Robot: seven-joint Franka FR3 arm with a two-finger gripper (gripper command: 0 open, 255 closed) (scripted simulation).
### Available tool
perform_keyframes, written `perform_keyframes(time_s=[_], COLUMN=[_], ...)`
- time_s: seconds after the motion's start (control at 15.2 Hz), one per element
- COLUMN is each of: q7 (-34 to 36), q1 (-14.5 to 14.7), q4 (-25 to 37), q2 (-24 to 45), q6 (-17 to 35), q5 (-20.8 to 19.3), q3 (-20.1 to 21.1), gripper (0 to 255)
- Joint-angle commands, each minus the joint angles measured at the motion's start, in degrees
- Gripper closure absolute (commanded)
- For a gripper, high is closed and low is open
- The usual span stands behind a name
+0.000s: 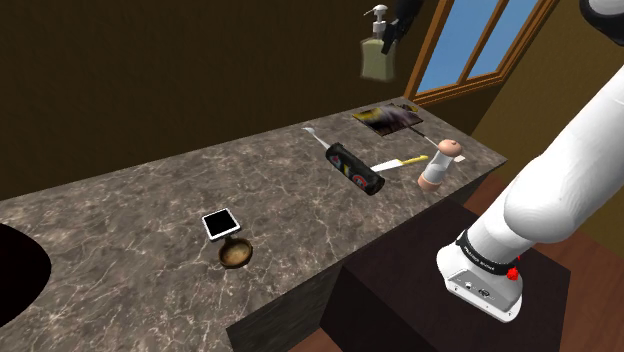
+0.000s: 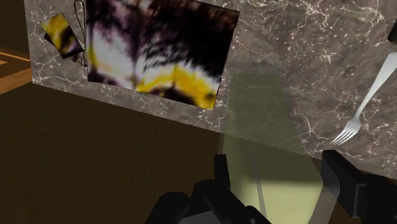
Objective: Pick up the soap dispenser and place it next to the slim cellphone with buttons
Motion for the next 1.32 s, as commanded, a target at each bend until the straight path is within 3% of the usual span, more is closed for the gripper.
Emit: perform_keyframes(time_s=[0.0,0.73,1.25], q7=[-0.06,-0.36,10.53], q1=[-0.03,-0.21,4.84], q4=[1.57,11.33,4.73], q2=[0.05,1.15,-4.93], q6=[-1.53,-10.28,-9.57], q5=[0.03,0.53,-3.75], q3=[-0.03,-0.18,5.16], gripper=[255,255,255])
